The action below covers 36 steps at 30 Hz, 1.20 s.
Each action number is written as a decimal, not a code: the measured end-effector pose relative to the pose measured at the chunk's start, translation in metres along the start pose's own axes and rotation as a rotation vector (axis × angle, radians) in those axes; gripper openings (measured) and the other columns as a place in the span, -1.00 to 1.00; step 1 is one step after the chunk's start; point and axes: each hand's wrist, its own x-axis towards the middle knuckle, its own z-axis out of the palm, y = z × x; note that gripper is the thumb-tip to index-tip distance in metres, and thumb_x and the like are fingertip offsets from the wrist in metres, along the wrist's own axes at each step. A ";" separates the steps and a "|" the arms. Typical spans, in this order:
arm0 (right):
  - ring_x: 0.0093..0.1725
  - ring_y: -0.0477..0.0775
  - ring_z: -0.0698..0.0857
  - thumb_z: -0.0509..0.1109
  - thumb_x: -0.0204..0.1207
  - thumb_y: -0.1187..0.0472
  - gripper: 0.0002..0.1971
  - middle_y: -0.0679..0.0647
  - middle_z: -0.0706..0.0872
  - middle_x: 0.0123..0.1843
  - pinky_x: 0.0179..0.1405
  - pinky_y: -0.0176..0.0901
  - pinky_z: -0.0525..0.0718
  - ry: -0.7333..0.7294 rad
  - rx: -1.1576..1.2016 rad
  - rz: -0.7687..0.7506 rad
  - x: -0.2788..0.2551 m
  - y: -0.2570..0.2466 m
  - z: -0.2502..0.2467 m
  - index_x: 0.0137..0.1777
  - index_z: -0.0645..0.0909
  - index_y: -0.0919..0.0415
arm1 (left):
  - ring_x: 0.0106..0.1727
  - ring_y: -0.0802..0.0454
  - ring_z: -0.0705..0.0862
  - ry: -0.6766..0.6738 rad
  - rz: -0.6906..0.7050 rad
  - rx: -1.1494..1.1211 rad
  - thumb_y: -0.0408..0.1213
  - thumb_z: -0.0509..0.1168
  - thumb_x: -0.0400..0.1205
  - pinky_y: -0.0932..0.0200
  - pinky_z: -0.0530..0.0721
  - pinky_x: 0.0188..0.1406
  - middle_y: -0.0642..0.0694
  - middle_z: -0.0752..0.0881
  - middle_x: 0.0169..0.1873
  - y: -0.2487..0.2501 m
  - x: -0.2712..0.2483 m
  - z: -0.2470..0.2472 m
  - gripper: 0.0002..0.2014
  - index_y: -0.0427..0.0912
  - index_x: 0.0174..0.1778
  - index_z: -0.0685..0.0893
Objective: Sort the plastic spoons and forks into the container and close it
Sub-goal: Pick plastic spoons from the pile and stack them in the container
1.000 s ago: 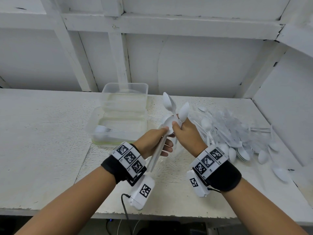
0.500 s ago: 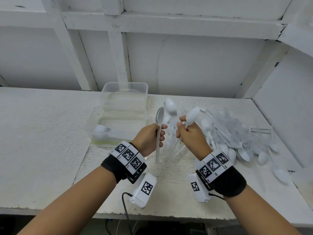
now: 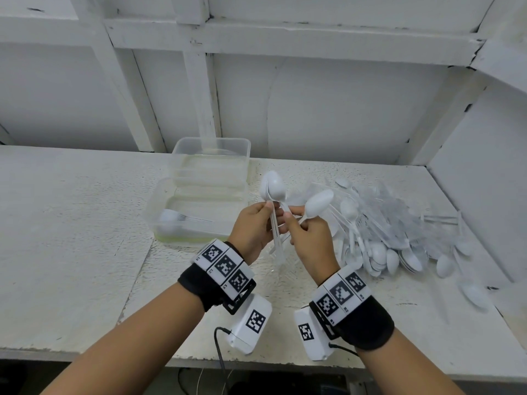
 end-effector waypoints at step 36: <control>-0.33 -0.22 0.52 0.10 0.70 0.20 -0.91 -0.14 0.52 -0.31 -0.36 -0.53 0.44 0.096 -0.123 -0.098 0.001 -0.004 -0.001 0.03 0.44 0.11 | -0.33 0.08 0.53 0.082 -0.039 -0.080 -0.40 0.09 0.73 0.19 0.58 -0.25 -0.08 0.52 -0.36 0.007 -0.001 -0.004 -0.86 -0.25 -0.11 0.50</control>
